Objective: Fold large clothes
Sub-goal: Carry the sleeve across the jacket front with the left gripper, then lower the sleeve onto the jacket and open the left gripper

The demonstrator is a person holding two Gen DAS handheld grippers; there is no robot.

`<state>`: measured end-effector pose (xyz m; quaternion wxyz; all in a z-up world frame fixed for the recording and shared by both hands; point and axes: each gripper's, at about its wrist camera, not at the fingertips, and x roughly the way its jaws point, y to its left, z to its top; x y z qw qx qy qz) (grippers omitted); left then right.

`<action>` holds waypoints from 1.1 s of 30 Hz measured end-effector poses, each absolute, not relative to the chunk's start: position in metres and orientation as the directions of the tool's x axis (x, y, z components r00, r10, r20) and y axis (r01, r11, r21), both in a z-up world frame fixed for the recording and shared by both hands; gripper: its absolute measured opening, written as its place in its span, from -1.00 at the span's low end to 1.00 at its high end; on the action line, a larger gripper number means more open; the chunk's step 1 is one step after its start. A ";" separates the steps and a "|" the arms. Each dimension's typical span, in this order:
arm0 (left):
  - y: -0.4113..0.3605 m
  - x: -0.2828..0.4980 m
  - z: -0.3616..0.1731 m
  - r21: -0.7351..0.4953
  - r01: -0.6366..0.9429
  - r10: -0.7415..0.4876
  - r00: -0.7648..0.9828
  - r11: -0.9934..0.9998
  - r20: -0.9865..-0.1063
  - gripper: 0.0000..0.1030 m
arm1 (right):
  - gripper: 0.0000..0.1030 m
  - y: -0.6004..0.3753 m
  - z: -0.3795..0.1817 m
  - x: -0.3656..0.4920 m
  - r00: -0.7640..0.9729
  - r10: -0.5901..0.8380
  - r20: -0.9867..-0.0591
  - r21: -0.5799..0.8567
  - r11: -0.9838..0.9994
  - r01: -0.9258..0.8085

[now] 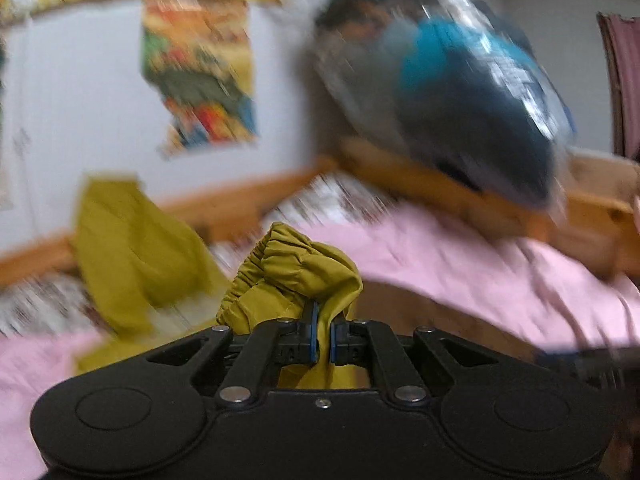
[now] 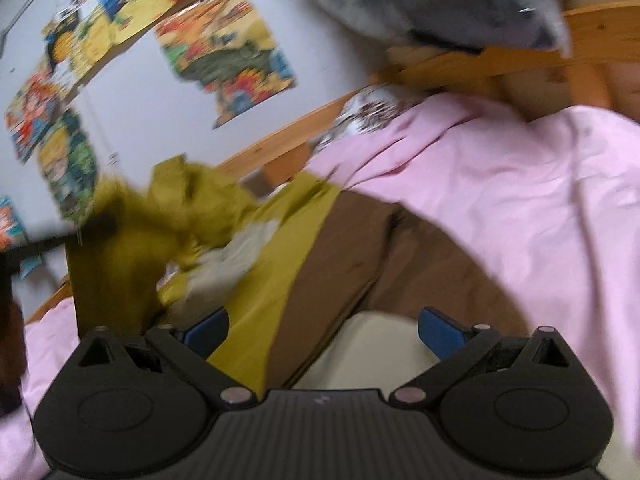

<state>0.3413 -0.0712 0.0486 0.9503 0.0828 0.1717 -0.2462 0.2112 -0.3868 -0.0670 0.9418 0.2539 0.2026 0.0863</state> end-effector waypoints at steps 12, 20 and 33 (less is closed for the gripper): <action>-0.069 0.332 -0.011 -0.088 0.602 -0.543 0.637 0.794 -0.547 0.38 | 1.00 -0.402 -0.073 0.216 0.909 0.255 -0.329 0.535 0.844 -0.043; -0.057 0.300 0.003 -0.019 0.652 -0.561 0.636 0.758 -0.530 0.47 | 1.00 -0.391 -0.081 0.218 0.891 0.290 -0.349 0.534 0.843 -0.066; 0.060 0.397 -0.019 0.117 -0.073 0.128 0.792 0.990 -0.596 0.78 | 1.00 -0.335 -0.070 0.205 0.864 0.409 -0.293 0.372 0.881 -0.291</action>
